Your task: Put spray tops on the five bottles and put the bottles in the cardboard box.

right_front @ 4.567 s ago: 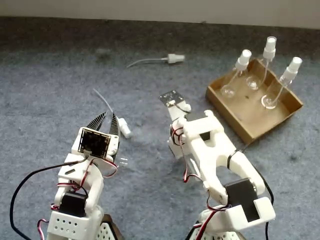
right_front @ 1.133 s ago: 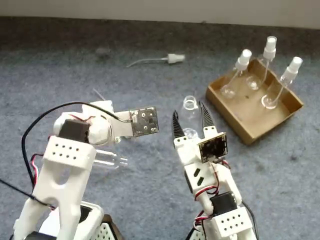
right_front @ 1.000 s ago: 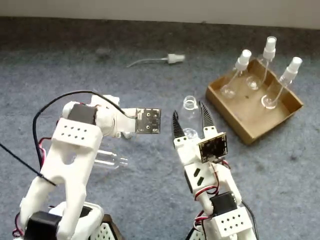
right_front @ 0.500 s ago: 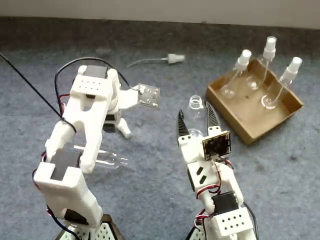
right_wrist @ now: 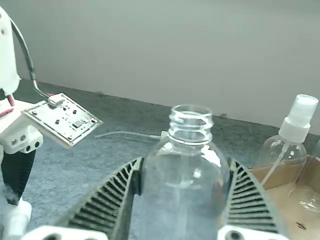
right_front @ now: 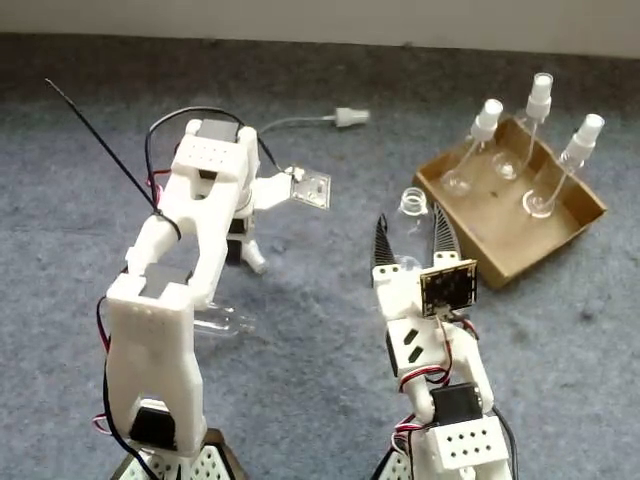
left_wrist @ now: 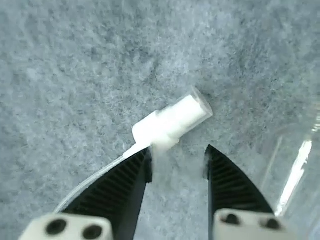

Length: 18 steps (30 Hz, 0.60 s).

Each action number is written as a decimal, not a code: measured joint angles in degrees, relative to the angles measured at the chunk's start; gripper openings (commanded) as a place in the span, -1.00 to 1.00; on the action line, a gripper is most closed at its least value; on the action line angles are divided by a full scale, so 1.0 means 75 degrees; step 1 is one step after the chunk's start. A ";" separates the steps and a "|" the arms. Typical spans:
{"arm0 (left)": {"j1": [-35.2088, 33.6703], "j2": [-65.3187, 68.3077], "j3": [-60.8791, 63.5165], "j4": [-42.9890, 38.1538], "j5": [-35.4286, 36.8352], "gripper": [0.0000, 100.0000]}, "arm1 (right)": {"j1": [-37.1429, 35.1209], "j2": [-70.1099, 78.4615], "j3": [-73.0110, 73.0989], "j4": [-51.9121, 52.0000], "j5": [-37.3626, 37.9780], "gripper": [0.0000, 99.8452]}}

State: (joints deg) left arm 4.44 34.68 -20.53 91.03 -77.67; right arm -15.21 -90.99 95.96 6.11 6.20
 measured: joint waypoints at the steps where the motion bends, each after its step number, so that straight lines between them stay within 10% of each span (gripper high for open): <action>1: 0.0047 0.0059 -0.0070 0.0000 0.0000 -0.69 | 0.0000 0.0000 0.0000 0.0000 0.0000 -0.60; 18: 0.0176 0.1688 -0.1395 0.0023 0.0000 -0.74 | -0.0012 0.0000 0.0000 0.0000 0.0000 -0.60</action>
State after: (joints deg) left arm 5.76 47.34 -30.99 91.21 -77.67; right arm -15.30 -90.99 95.96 6.11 6.20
